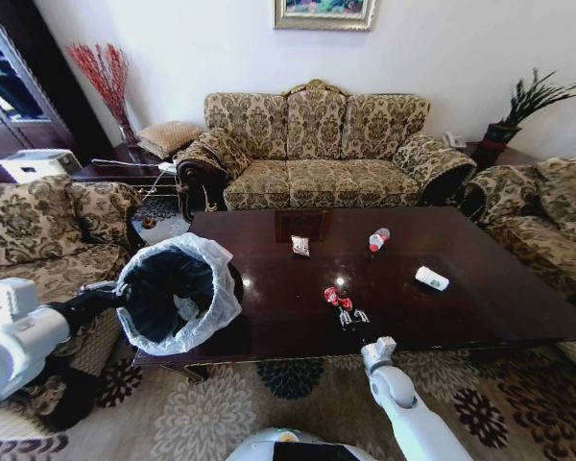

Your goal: Move to the front of the table and place the trash on the table into the trash bin.

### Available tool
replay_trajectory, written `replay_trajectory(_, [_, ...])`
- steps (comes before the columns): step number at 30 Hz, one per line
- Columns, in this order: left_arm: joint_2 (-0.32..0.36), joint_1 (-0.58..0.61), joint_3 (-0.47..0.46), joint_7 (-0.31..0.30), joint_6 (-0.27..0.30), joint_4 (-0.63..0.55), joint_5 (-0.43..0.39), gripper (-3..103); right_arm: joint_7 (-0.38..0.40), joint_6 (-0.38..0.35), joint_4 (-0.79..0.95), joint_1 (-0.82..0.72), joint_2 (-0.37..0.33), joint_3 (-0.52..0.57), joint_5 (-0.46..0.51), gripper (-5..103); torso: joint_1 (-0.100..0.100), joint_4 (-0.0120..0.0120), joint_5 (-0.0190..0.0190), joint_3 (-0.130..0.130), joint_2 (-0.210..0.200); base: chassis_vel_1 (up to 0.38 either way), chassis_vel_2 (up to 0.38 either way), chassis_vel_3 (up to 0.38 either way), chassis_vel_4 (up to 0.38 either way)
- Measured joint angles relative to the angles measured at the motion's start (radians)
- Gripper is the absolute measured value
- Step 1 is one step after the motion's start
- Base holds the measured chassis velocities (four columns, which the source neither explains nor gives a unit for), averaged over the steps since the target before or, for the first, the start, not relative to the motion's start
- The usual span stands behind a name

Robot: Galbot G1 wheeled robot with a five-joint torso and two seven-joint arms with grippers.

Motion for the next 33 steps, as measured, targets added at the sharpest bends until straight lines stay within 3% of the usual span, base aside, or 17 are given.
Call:
replay_trajectory(5, [0.010,0.009,-0.003,0.000,0.001,0.002,0.003,0,-0.064,0.017,0.206,-0.020,-0.011,0.029,0.062,30,0.000,-0.0002,-0.0004,0.000,0.000,0.000,0.000,0.000,0.000])
replay_trajectory(8, [0.018,0.013,0.005,0.005,0.005,0.005,0.015,0,-0.101,-0.008,0.333,-0.010,-0.019,0.027,0.095,30,0.000,0.0000,-0.0004,0.000,0.000,0.000,0.000,0.000,0.000])
replay_trajectory(10, [0.026,0.019,0.015,0.008,0.006,0.010,0.027,0,-0.136,-0.051,0.442,0.018,-0.035,-0.002,0.145,30,0.000,-0.0001,-0.0004,0.000,0.000,0.000,0.000,0.000,0.000])
replay_trajectory(11, [0.033,0.021,0.025,0.013,-0.001,0.016,0.028,0,-0.164,-0.110,0.527,0.063,-0.070,-0.053,0.200,30,0.000,0.0001,-0.0004,0.000,0.000,0.000,0.000,0.000,0.000])
replay_trajectory(15, [0.041,0.013,0.040,0.017,-0.004,0.019,0.022,0,-0.217,-0.197,0.604,0.177,-0.119,-0.154,0.247,30,0.000,0.0001,-0.0006,0.000,0.000,0.000,0.000,0.000,0.000])
replay_trajectory(20, [0.042,0.019,0.043,0.019,0.001,-0.020,-0.008,0,-0.266,-0.265,0.627,0.308,-0.107,-0.288,0.264,30,0.000,0.0003,0.0000,0.000,0.000,0.000,0.000,0.000,0.000])
replay_trajectory(25, [0.062,0.023,0.041,0.017,0.009,-0.059,-0.035,0,-0.263,-0.324,0.647,0.383,-0.080,-0.413,0.301,30,0.000,-0.0002,-0.0001,0.000,0.000,0.000,0.000,0.000,0.000])
replay_trajectory(33, [0.041,0.033,0.031,0.015,0.019,-0.088,-0.056,0,-0.247,-0.337,0.579,0.427,-0.043,-0.500,0.230,27,0.000,0.0001,-0.0002,0.000,0.000,0.000,0.000,0.000,0.000])
